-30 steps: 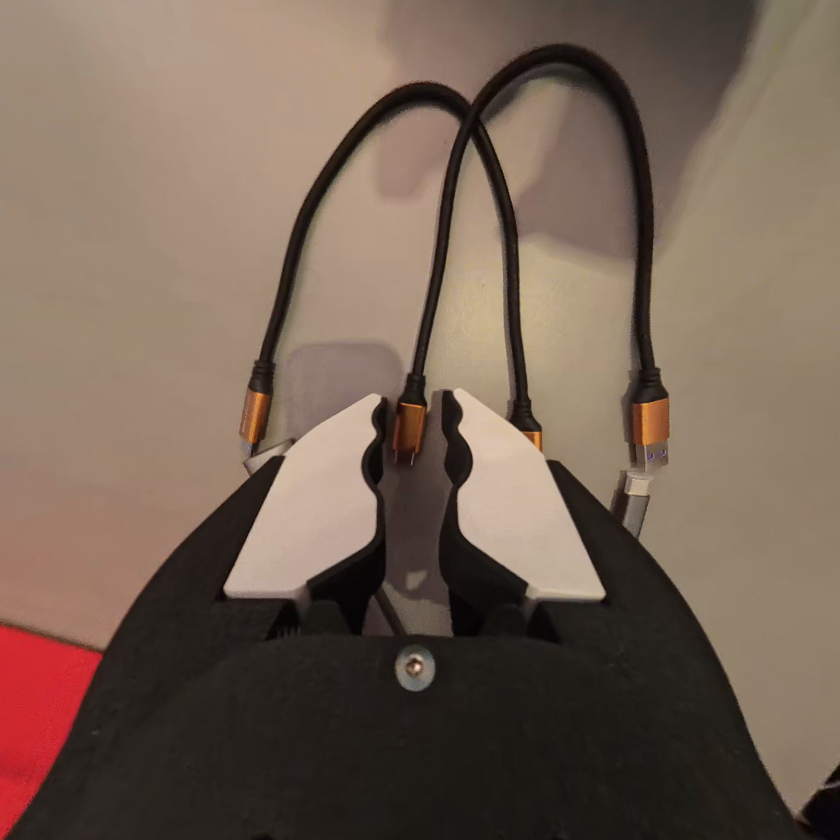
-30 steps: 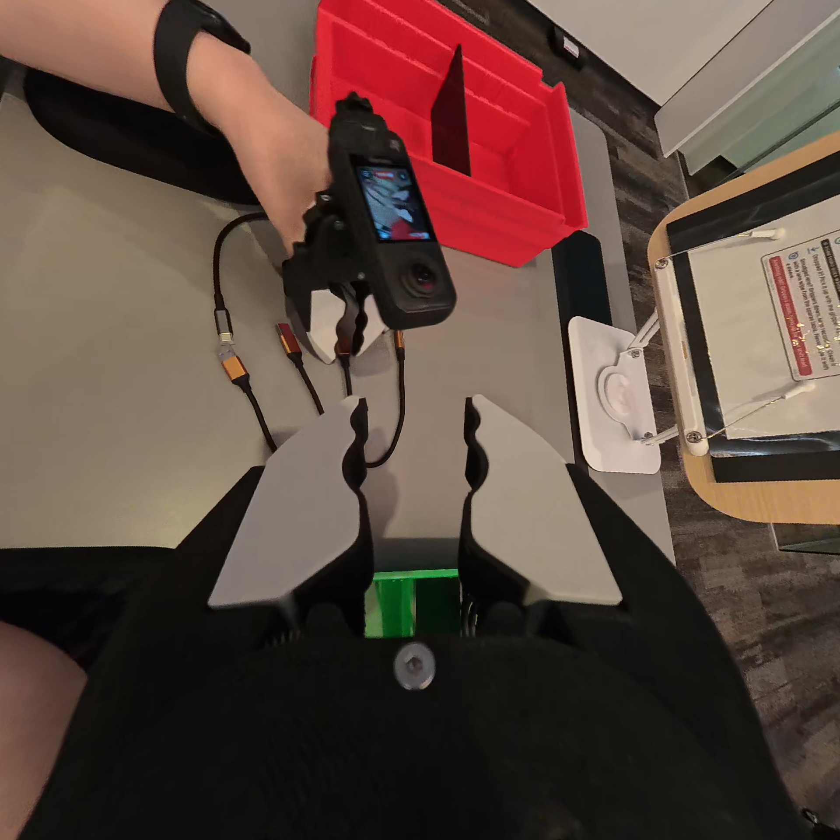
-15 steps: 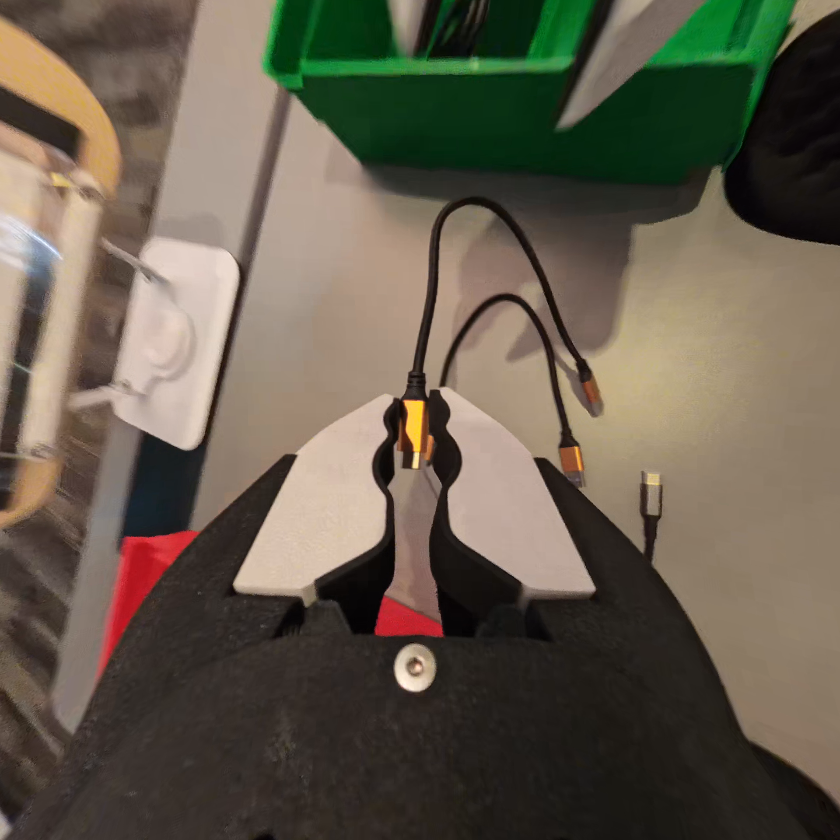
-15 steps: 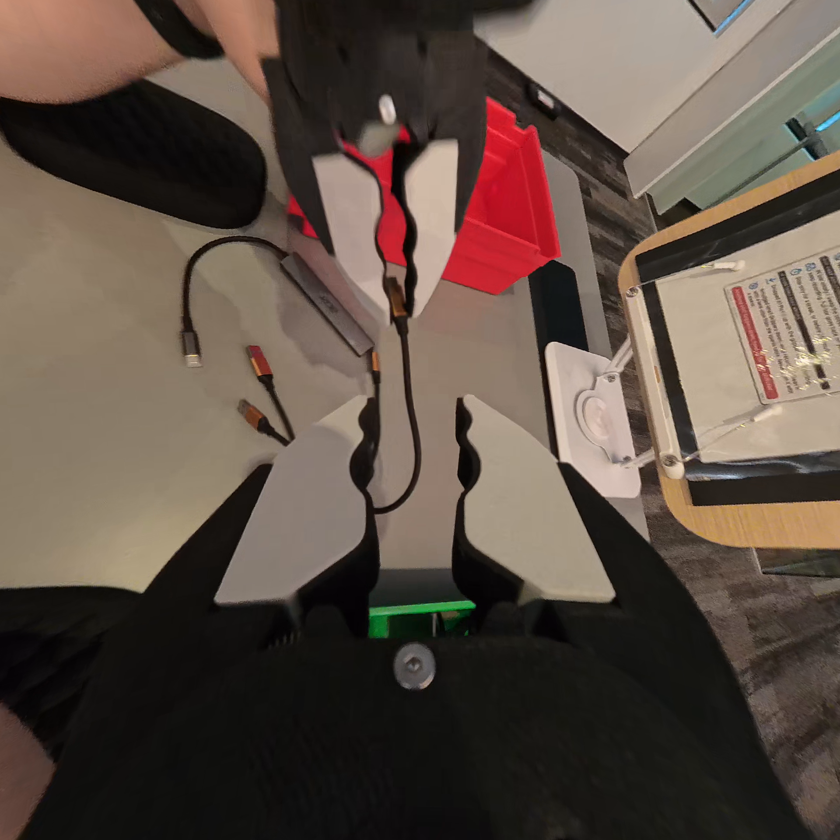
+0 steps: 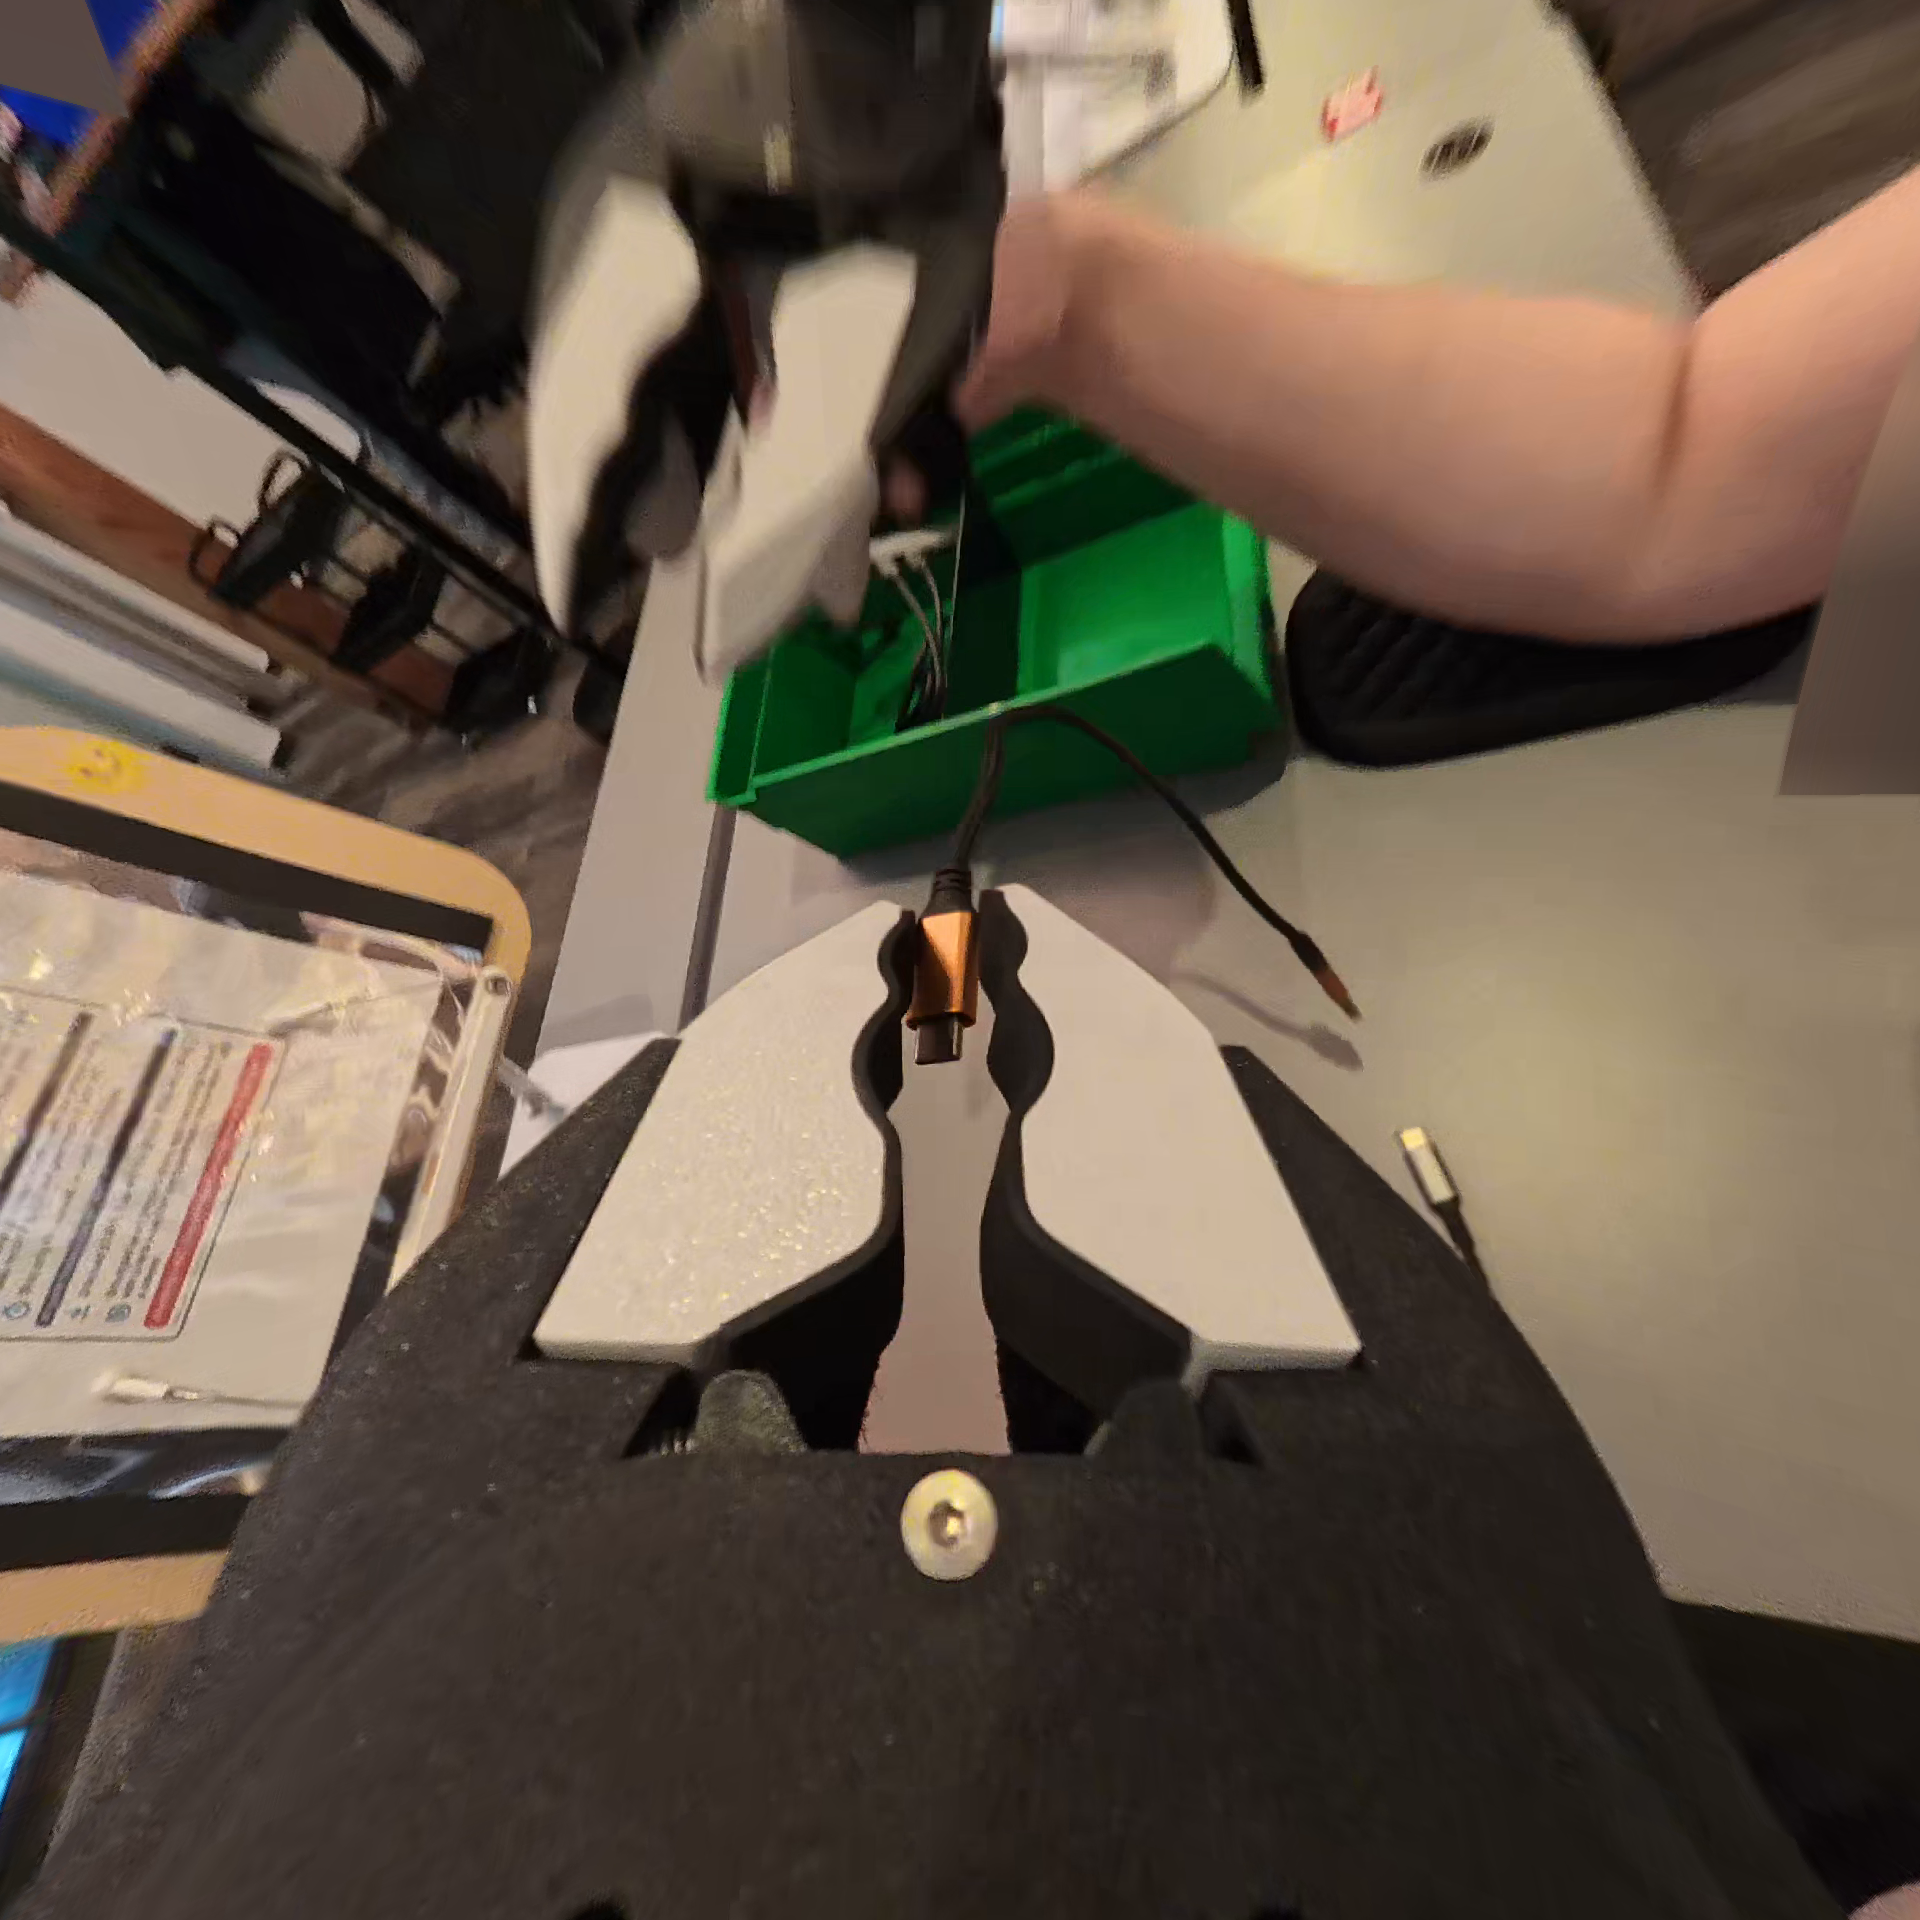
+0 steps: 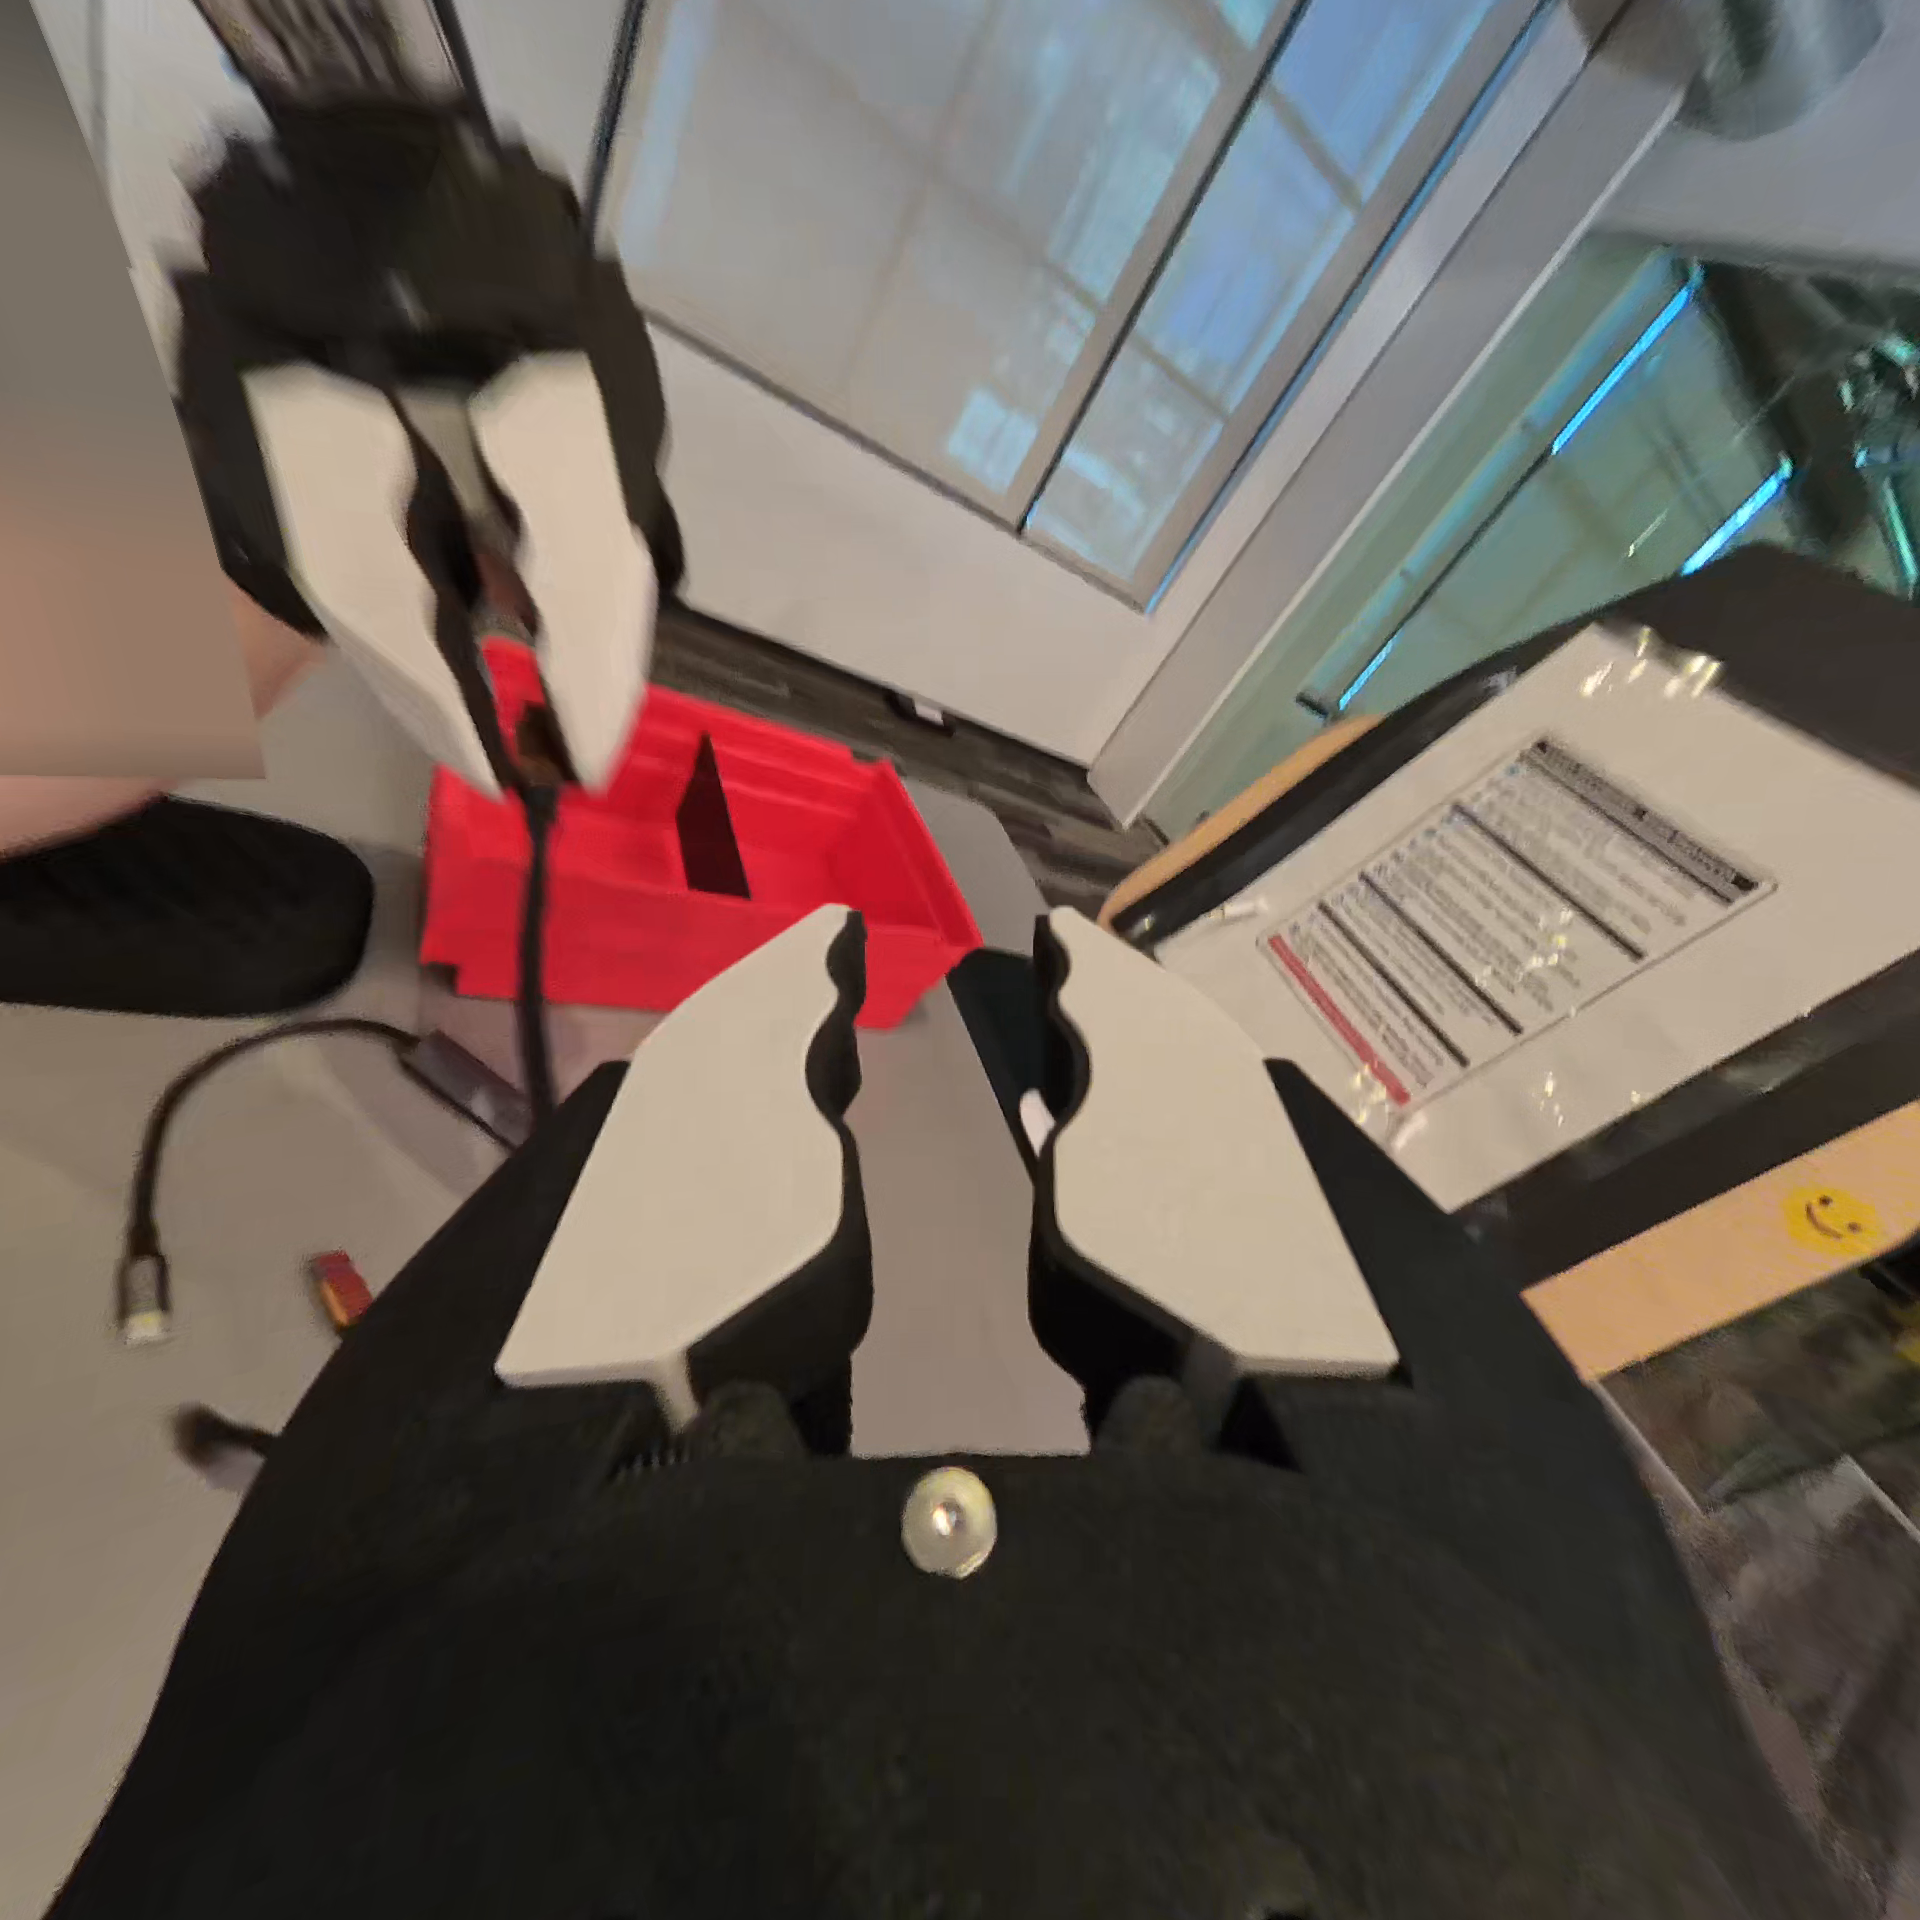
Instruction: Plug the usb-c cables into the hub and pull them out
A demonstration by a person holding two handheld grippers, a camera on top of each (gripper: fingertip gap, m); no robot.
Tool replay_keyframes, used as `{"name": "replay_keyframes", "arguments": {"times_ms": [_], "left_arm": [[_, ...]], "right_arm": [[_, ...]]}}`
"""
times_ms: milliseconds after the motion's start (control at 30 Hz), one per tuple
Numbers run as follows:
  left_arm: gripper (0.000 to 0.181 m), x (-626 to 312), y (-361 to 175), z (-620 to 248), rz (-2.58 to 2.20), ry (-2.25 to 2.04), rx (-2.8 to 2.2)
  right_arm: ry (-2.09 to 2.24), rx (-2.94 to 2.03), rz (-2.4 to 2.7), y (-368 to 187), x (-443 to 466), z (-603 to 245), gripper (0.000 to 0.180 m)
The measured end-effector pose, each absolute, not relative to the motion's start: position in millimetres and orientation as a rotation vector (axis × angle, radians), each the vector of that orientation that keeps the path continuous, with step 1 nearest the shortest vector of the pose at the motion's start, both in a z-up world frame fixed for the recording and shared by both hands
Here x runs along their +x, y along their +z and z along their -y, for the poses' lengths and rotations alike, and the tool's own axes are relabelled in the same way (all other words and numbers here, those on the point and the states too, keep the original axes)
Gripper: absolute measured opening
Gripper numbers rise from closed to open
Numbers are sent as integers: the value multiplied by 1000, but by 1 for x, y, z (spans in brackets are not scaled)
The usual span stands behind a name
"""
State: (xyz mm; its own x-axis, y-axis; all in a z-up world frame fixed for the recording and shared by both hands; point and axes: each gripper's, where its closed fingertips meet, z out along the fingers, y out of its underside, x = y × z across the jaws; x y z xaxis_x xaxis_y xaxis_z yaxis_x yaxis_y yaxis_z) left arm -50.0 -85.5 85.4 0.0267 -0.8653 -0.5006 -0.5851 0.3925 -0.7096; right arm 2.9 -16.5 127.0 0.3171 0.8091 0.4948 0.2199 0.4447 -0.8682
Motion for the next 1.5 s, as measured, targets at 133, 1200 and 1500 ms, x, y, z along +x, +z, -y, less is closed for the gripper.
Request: {"name": "replay_keyframes", "arguments": {"times_ms": [133, 1200, 1500], "left_arm": [[5, -64, 119, 98, -1556, -458, -1212], [0, -190, 169, 51, -967, -482, -1305], [9, -189, 165, 62, -1004, -593, -1299]], "right_arm": [[432, -1103, 1429, 74, -45, 9, 30], [618, -1645, 1984, -140, -124, 213, 26], [586, -1794, 1929, -160, -103, 211, 5]]}}
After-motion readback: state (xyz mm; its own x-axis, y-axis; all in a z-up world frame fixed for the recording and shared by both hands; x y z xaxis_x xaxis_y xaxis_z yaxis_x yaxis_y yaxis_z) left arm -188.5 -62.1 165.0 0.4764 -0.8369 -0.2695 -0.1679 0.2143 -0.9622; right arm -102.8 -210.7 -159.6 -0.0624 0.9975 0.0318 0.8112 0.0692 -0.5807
